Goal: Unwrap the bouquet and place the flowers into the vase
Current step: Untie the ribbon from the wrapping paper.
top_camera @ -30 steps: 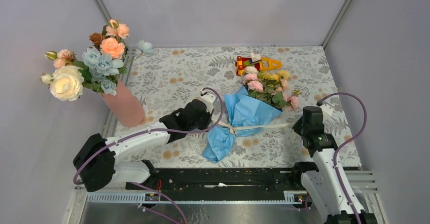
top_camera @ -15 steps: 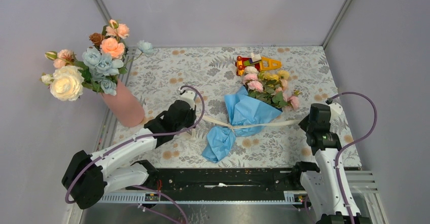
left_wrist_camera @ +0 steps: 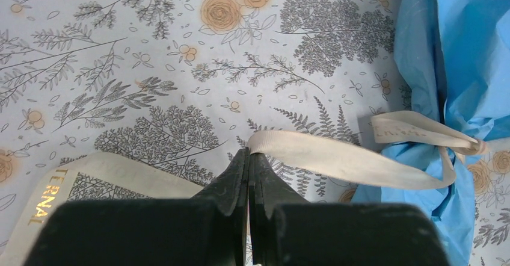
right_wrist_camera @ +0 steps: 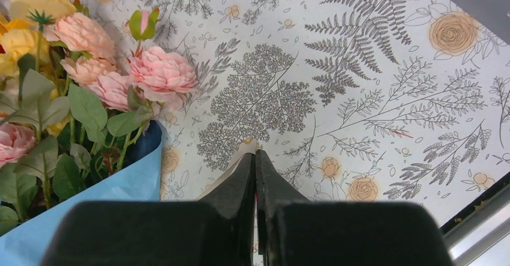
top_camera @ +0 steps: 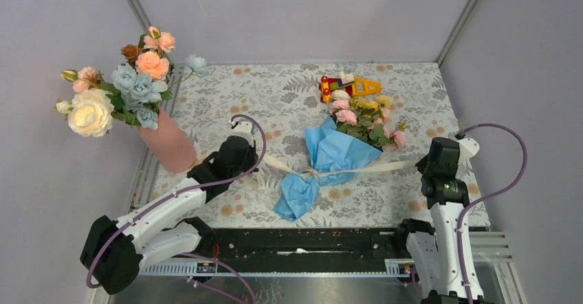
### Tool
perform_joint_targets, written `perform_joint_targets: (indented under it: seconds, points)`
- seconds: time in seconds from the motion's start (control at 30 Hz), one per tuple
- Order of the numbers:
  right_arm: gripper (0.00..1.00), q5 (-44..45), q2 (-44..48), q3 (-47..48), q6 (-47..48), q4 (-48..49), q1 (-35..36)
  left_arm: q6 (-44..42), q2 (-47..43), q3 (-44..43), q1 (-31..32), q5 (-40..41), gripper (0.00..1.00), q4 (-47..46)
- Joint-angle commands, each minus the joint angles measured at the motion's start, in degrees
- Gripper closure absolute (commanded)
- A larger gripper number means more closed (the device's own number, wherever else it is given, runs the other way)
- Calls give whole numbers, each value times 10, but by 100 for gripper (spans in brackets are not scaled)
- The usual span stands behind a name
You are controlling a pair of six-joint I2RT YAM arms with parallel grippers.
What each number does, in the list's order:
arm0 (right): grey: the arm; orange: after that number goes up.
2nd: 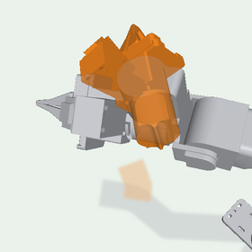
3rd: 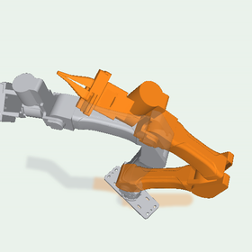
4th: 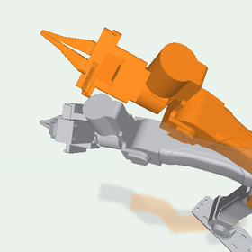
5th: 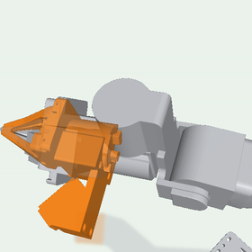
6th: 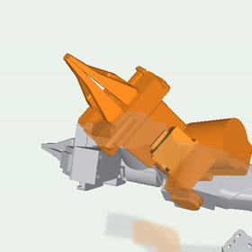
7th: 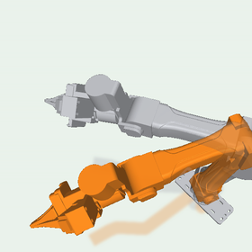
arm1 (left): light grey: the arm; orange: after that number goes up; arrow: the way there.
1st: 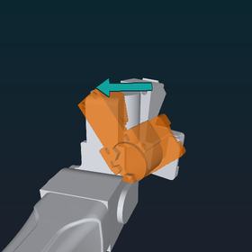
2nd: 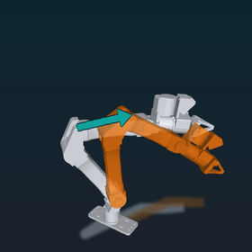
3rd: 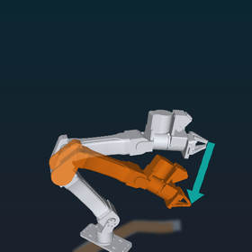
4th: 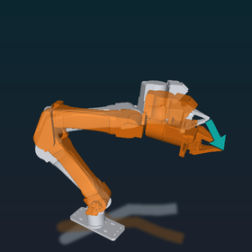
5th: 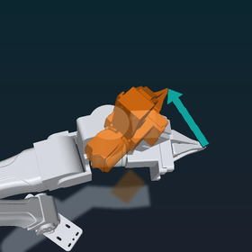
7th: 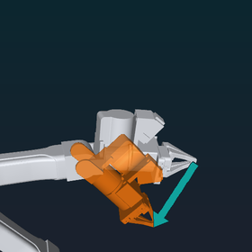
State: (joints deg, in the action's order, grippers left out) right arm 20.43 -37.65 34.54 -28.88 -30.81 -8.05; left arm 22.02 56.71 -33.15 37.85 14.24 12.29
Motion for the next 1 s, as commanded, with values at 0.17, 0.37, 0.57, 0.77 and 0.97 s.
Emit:
perform_joint_targets:
  seconds: [0.17,0.37,0.57,0.77,0.97]
  points:
    - [100,47,9,41,15,-7,-15,27,-28,5,-20,32,100,12]
    - [100,74,13,61,17,-12,-22,45,-38,8,-28,53,100,28]
    - [100,111,19,93,24,-15,-25,67,-55,16,-55,51,100,40]
    - [100,154,27,123,36,-25,-27,70,-71,14,-73,46,100,43]
    - [100,192,43,149,45,-28,-28,74,-82,12,-82,42,100,47]
